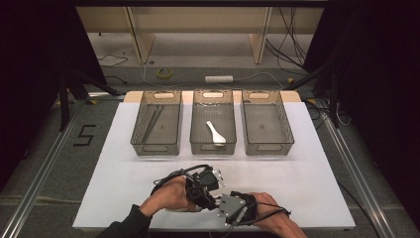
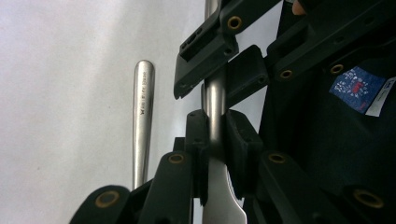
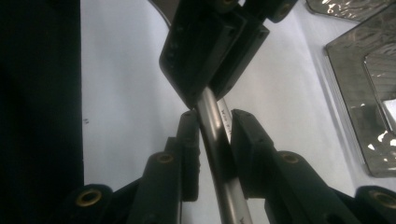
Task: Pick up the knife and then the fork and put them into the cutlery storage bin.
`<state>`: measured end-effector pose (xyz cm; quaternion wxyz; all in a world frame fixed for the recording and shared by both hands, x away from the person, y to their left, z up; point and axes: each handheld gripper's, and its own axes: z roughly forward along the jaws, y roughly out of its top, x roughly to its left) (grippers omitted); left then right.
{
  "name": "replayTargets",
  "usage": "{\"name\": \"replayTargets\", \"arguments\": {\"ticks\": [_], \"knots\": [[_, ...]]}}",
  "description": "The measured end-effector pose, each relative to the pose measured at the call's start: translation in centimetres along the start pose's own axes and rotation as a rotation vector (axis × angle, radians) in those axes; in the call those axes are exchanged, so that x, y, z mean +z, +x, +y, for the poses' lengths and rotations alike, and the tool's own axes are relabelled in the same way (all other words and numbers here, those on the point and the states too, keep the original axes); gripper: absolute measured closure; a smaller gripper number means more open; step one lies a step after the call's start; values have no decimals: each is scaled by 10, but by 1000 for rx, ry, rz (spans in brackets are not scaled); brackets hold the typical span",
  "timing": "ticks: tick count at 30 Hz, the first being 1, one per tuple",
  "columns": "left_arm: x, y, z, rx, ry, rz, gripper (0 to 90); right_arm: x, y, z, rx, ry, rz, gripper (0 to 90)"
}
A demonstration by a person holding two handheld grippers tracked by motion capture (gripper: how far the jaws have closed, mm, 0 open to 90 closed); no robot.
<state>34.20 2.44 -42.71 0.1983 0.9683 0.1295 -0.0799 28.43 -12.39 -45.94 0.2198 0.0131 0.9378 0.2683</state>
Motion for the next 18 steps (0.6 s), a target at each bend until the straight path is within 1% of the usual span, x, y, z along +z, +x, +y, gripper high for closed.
{"name": "replayTargets", "arguments": {"ticks": [1,2,5,6,8,9,10,11,14,16,17,18], "knots": [[0,0,0,6,-1,0,795,0,0,0,-13,4,-5,752],[1,-1,0,6,-2,-3,794,0,2,0,-21,0,-2,760],[0,-1,0,21,5,-10,792,0,4,1,-52,2,3,786],[0,-2,0,24,7,-13,791,-1,4,1,-75,10,4,793],[1,-3,0,31,6,-20,789,-1,5,1,-87,7,21,811],[1,-3,0,31,6,-22,789,0,6,1,-92,7,17,814],[1,-3,-1,32,3,-25,787,-1,6,1,-106,13,25,818],[1,-2,-1,30,1,-31,785,-1,6,1,-104,11,35,821],[-1,-2,-2,15,-19,-43,779,-3,5,0,-98,-5,34,827],[-2,-1,-2,17,-31,-36,771,-4,4,0,-89,-3,34,830],[-3,0,-2,22,-37,-32,767,-5,3,0,-77,-1,32,831],[-4,-1,-2,15,-56,-18,756,-5,2,0,-70,-2,41,832]]}}
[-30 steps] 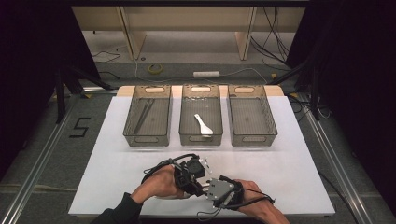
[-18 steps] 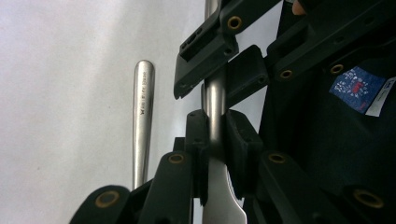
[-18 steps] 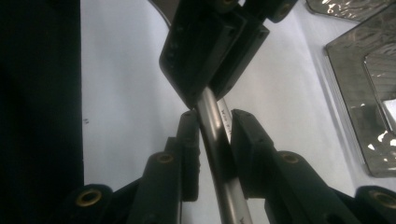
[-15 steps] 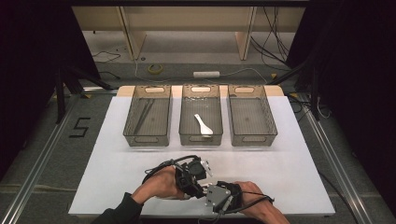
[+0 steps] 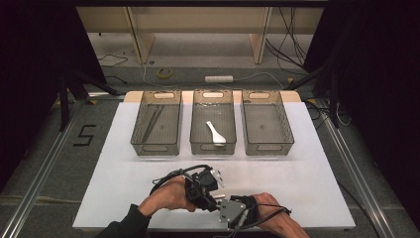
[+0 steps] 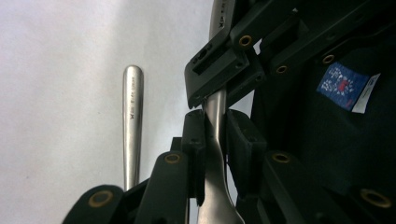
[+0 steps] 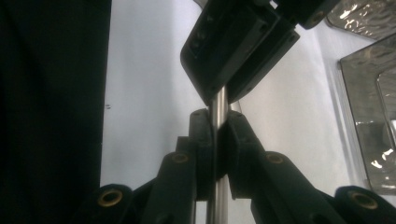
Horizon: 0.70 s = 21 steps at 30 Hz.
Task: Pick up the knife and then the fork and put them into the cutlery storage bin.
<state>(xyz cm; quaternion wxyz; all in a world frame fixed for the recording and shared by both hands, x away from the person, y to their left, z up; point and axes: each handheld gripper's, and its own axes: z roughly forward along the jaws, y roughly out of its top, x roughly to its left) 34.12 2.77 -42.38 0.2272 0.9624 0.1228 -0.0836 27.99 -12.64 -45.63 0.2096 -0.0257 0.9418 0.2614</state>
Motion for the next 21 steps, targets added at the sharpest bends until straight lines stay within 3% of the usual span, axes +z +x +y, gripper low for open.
{"name": "replayTargets", "arguments": {"ticks": [2,3,4,7,10,13,19,21], "knots": [[-4,2,-1,-16,-25,23,673,0,0,-1,3,9,-9,833],[-8,3,-2,-18,-39,29,654,1,1,-2,28,3,-17,834],[-10,3,-3,-22,-61,41,627,1,-1,-4,8,16,-10,834],[-18,6,-8,-42,-107,67,538,1,-2,-8,24,20,-12,835],[-25,7,-11,-66,-157,116,410,0,-3,-11,37,38,-30,835],[-34,8,-14,-100,-232,142,337,-2,-8,-17,51,41,-48,836],[-48,12,-20,-126,-298,192,247,-4,-16,-28,83,74,-84,836],[-53,12,-23,-139,-345,207,228,-5,-20,-33,101,89,-95,836]]}}
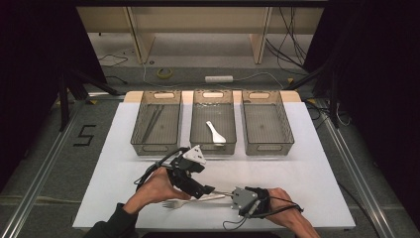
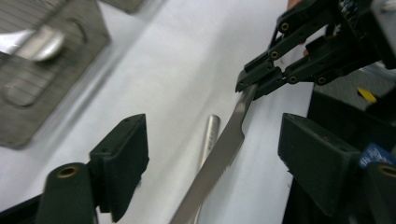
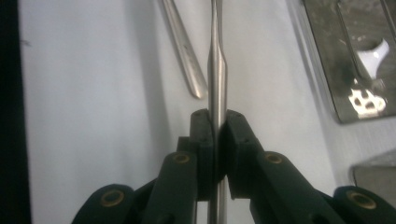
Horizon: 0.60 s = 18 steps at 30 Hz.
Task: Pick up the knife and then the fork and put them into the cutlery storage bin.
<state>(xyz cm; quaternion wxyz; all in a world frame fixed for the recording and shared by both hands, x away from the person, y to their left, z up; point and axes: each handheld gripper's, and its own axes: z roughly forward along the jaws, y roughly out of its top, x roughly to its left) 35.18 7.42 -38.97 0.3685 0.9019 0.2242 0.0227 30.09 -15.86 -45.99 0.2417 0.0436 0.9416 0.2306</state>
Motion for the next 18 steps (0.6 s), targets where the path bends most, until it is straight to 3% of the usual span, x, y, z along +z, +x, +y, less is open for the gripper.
{"name": "replayTargets", "arguments": {"ticks": [7,18], "knots": [[-12,2,-7,-36,-116,41,203,-4,-13,-12,52,32,-40,838],[-16,4,-30,-60,-153,66,183,-16,-43,-34,261,-25,-91,840]]}}
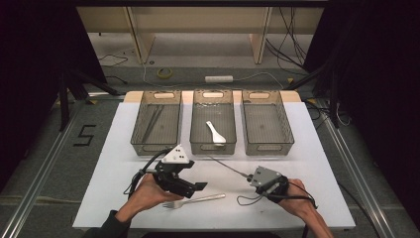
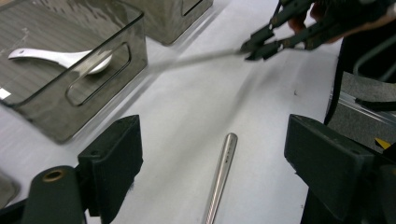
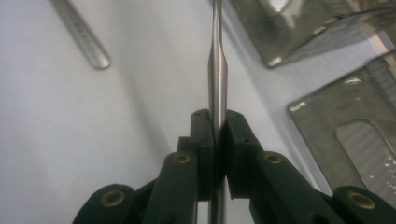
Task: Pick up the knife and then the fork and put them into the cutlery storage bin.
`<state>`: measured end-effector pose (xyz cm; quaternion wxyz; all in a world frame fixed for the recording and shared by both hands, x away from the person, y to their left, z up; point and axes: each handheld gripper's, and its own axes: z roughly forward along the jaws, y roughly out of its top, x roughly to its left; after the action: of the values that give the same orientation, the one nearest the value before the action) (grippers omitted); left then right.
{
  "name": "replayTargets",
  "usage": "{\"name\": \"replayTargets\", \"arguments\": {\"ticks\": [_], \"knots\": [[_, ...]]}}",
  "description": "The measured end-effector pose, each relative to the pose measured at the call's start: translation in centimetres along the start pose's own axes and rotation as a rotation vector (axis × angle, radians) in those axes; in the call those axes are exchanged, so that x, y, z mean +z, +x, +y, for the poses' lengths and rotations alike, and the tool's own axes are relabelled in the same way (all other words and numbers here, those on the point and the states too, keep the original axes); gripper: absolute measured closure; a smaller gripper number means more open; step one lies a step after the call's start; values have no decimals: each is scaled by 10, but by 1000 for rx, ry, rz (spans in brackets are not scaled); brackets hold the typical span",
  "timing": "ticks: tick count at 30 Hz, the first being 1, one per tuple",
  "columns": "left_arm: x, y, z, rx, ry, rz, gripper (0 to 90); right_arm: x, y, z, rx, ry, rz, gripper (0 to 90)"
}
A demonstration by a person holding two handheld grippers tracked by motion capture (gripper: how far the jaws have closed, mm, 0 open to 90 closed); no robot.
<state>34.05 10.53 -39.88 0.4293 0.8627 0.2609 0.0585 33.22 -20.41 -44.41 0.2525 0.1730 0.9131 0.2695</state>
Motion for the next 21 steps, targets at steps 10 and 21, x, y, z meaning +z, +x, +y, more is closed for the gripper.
{"name": "replayTargets", "arguments": {"ticks": [10,21], "knots": [[8,4,-18,-5,-10,61,167,-8,-59,1,271,-76,-32,841],[4,6,-29,-50,-114,80,165,3,-116,20,457,-83,-93,841]]}}
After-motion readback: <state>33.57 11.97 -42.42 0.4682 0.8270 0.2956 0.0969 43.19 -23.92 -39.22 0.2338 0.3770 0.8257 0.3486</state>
